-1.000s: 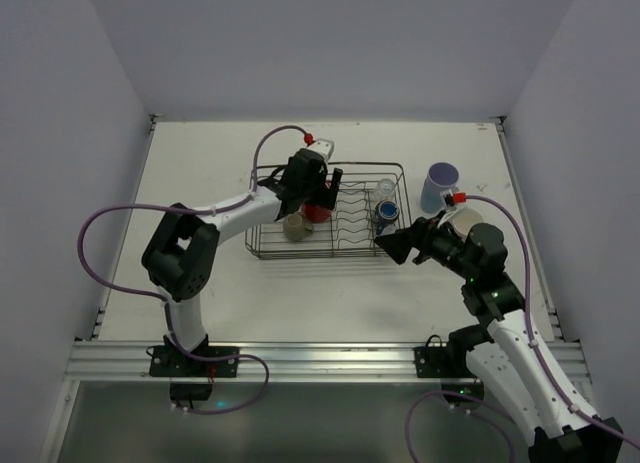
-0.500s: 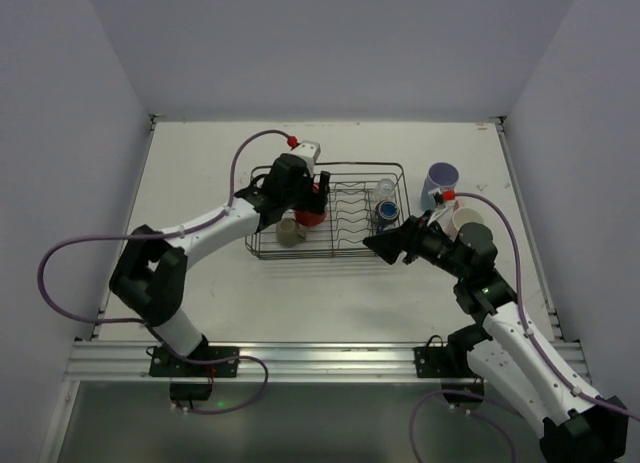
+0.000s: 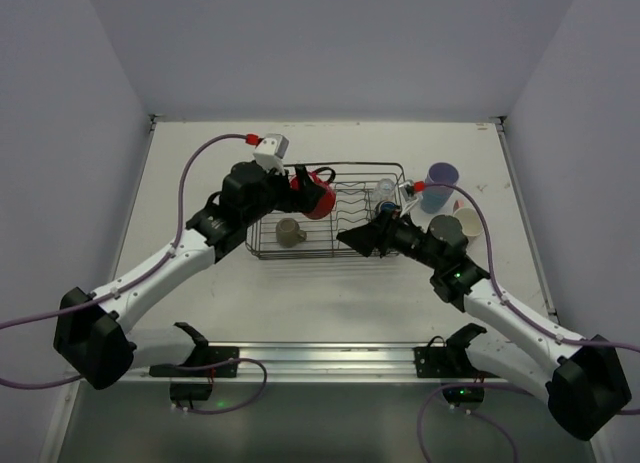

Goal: Unload the cups from the dish rack

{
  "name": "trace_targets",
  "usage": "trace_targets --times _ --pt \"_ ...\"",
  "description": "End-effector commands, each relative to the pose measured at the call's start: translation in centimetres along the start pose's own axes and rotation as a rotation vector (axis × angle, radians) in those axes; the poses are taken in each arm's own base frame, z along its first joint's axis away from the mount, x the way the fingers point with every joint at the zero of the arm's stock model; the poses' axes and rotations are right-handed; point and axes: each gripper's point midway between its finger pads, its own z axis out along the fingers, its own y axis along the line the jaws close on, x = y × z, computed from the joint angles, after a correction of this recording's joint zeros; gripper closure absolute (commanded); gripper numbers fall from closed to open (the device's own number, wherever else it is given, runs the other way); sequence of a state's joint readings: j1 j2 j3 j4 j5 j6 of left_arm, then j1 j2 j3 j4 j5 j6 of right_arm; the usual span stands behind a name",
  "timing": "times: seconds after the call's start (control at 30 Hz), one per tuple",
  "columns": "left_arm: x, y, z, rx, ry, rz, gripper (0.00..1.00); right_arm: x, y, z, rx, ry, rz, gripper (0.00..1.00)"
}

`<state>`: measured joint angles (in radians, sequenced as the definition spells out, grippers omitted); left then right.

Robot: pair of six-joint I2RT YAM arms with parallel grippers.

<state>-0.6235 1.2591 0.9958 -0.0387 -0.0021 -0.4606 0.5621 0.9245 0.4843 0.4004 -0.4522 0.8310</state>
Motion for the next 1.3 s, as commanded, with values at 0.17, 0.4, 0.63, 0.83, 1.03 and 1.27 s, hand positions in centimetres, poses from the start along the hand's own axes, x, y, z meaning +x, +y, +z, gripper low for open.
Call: trace_targets --times 0.17,0.4,0.63,0.83,1.03,1.27 --pt "-5.2 -7.8 -6.3 0.408 -0.19 -0.24 0.81 -5.5 5.2 1.0 -0.139 -0.191 -0.057 0.25" --pt "-5.4 -9.9 -9.9 0.583 -0.236 -0.37 0.81 -6.0 7.1 0.7 -0.18 -0.198 -0.054 0.21" --pt "-4.3 -10.3 -10.8 0.664 -0.244 -0.448 0.81 -6.2 11.6 1.0 -0.322 -0.187 -0.088 0.33" --pt "-4.6 -10.0 -11.9 0.67 -0.297 -0.468 0.73 -5.4 13.0 1.6 -0.406 -0.188 -0.059 0.51" --pt "-5.2 -9.7 -12.7 0.663 -0.335 -0.479 0.56 -5.2 14.6 0.7 -0.507 -0.215 -0.032 0.9" --pt "-5.4 -9.4 -11.6 0.525 -0.239 -0.284 0.0 -4.6 13.7 0.0 -0.343 -0.131 -0.114 1.0"
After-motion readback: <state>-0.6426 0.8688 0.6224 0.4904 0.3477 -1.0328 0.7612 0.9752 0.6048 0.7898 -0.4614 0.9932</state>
